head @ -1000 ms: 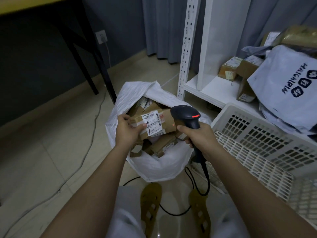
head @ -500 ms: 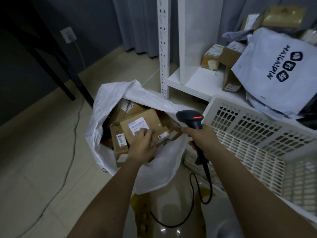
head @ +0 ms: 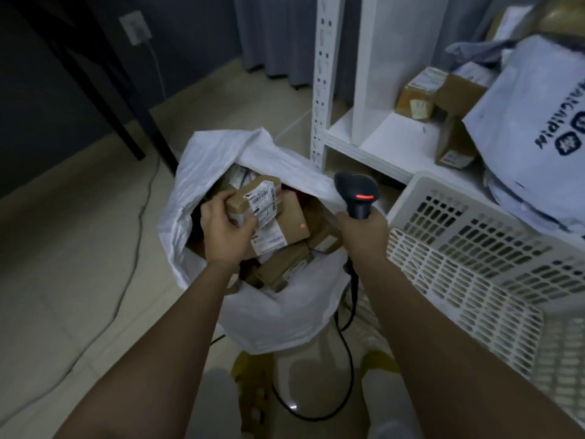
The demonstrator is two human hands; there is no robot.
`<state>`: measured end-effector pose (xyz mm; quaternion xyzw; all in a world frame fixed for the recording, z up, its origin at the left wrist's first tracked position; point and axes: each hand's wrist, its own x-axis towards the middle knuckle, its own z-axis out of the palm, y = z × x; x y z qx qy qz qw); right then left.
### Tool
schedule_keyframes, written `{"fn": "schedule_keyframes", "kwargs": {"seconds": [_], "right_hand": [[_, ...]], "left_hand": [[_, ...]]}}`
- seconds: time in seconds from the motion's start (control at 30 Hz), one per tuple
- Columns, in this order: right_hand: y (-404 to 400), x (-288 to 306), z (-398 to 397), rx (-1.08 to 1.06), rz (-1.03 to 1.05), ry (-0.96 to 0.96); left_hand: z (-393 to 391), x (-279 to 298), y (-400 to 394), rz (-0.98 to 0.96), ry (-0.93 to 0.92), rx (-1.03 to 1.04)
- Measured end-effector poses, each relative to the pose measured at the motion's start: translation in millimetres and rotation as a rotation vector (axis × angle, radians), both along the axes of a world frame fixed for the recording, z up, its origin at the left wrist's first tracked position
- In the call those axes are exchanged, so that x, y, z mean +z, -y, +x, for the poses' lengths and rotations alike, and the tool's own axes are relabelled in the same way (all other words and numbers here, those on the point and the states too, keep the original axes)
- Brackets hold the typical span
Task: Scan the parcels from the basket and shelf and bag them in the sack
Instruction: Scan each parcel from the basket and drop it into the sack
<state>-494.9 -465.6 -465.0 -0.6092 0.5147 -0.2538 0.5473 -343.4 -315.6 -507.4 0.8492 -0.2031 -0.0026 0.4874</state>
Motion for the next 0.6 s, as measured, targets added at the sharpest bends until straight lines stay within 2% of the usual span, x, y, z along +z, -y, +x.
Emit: {"fn": "schedule_keyframes", "kwargs": {"seconds": [0.07, 0.17, 0.23, 0.43, 0.6], "right_hand": [[5.7, -3.2, 10.8, -0.016, -0.106, -0.051], [13.8, -15.2, 16.4, 0.058, -0.240, -0.265], [17.4, -20.2, 15.0, 0.042, -0.223, -0.291], [28.4, 11.1, 29.6, -0.113, -0.158, -0.021], [32.1, 26.0, 35.2, -0.213, -0.108, 0.162]], "left_hand": [[6.5, -1.5, -9.5, 0.009, -0.010, 0.012], [5.8, -3.9, -19.1, 0.074, -0.060, -0.050], [5.0, -6.4, -21.1, 0.122, -0.067, -0.114], [7.2, -1.8, -6.3, 0.095, -0.129, -0.203], [5.1, 2.5, 25.0, -0.058, -0.258, -0.220]]}}
